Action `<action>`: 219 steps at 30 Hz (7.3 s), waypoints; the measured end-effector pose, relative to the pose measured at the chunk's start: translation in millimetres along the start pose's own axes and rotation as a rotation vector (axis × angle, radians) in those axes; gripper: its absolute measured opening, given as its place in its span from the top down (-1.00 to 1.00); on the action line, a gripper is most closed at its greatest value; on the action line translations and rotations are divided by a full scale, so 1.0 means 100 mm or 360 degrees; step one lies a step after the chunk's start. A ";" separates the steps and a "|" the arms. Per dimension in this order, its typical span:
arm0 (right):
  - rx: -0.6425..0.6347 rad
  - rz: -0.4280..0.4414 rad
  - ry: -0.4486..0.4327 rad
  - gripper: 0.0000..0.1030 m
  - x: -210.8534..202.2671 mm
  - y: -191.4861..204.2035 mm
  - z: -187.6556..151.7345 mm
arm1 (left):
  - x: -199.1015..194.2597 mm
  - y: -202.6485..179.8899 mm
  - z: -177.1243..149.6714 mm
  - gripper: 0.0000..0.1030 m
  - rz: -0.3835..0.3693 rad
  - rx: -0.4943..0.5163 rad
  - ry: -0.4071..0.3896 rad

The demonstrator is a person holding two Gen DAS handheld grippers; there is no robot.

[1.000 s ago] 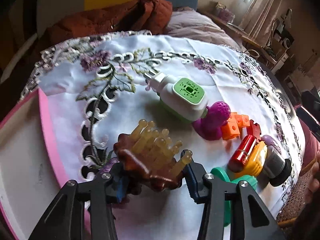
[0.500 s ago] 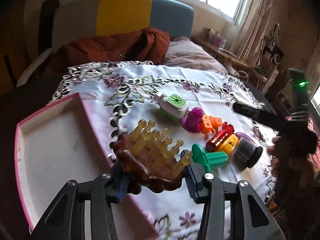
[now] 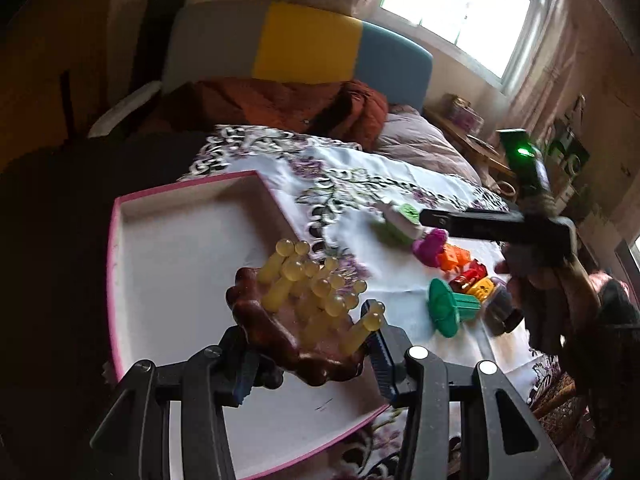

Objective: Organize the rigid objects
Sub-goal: 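Carry the brown comb toward the pink tray with left while right grasps the white green-faced plug, then lower the comb into the pink tray and open the left tool, then carry the white green-faced plug over the pink tray with the right tool, then lower the plug into the tray and open the right tool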

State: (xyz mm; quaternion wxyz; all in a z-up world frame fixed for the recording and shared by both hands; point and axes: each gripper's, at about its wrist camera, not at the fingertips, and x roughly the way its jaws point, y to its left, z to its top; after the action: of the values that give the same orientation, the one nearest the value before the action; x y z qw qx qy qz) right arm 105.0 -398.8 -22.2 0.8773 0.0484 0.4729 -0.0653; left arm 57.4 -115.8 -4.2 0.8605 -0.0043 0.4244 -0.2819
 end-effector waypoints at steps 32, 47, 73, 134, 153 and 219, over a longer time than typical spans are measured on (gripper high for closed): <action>-0.0180 0.0148 0.0287 -0.02 0.21 0.61 -0.44 | -0.34 0.59 -0.28 0.07 0.0110 -0.0241 -0.0033; -0.0168 0.0287 0.0235 -0.03 0.28 0.50 -0.53 | -0.07 0.86 -0.07 0.07 0.0148 -0.0354 0.0041; -0.0247 0.0246 0.0222 -0.02 0.29 0.55 -0.54 | 1.14 1.45 0.81 0.07 0.0382 -0.0227 0.0306; -0.0122 -0.0016 0.0211 -0.02 0.26 0.68 -0.57 | -0.47 1.03 -0.58 -0.04 0.0491 -0.0307 0.0009; -0.0076 -0.0073 0.0186 -0.01 0.14 0.68 -0.54 | -0.57 0.97 -0.60 -0.04 0.0475 -0.0290 -0.0026; -0.0248 0.0572 0.0084 -0.62 -0.02 2.57 -0.22 | -0.64 1.26 -0.65 -0.04 0.0502 -0.0395 -0.0030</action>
State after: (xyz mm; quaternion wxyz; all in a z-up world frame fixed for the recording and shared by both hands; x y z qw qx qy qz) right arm 126.7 -141.6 -26.6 0.8633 0.0656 0.4831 0.1304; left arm 39.0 36.4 -30.0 0.8908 -0.0464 0.4432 -0.0892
